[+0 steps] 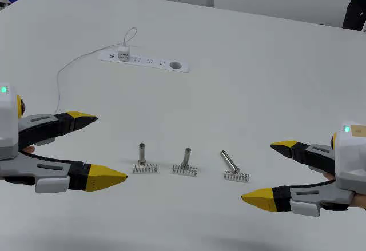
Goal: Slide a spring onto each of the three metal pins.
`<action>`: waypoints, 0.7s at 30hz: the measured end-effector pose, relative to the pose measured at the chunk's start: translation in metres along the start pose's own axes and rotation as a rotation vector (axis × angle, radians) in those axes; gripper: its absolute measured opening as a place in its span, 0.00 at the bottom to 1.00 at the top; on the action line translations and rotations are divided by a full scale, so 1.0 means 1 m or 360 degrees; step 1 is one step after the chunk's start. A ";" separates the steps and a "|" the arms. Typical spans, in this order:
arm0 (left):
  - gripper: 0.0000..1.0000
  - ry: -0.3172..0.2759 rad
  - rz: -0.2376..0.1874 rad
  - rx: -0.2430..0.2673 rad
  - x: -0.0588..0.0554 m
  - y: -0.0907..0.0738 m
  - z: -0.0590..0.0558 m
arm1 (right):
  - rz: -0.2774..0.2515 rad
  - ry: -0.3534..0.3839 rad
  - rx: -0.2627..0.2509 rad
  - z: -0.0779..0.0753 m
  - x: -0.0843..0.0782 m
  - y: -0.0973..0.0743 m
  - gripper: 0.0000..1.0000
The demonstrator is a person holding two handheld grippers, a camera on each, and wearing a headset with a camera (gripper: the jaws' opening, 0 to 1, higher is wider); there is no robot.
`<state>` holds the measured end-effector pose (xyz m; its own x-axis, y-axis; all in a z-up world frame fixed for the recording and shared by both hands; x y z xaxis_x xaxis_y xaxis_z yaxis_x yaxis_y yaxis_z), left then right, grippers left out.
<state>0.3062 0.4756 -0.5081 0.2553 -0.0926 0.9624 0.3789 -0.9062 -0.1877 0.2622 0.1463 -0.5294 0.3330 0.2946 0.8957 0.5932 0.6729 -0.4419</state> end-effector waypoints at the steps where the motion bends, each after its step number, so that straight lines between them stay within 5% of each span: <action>1: 0.93 0.0000 0.0001 0.0000 0.000 0.000 0.000 | -0.0001 -0.0001 -0.0002 0.000 0.001 0.001 0.85; 21: 0.92 -0.0015 0.0027 -0.0002 -0.005 0.001 0.003 | -0.0005 0.0027 -0.0004 -0.002 -0.001 0.006 0.84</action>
<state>0.3085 0.4764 -0.5138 0.2699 -0.1044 0.9572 0.3730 -0.9051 -0.2039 0.2668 0.1485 -0.5332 0.3435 0.2813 0.8960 0.5961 0.6720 -0.4395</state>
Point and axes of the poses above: the centre of the closed fingertips' face, and the gripper's own axes: y roughly forward along the fingers, z roughly to its left, x roughly out of its top, the point moved 7 cm from there along -y, roughly backward along the fingers, and after that the axes turned 6 degrees about -z, right-handed, at the moved point
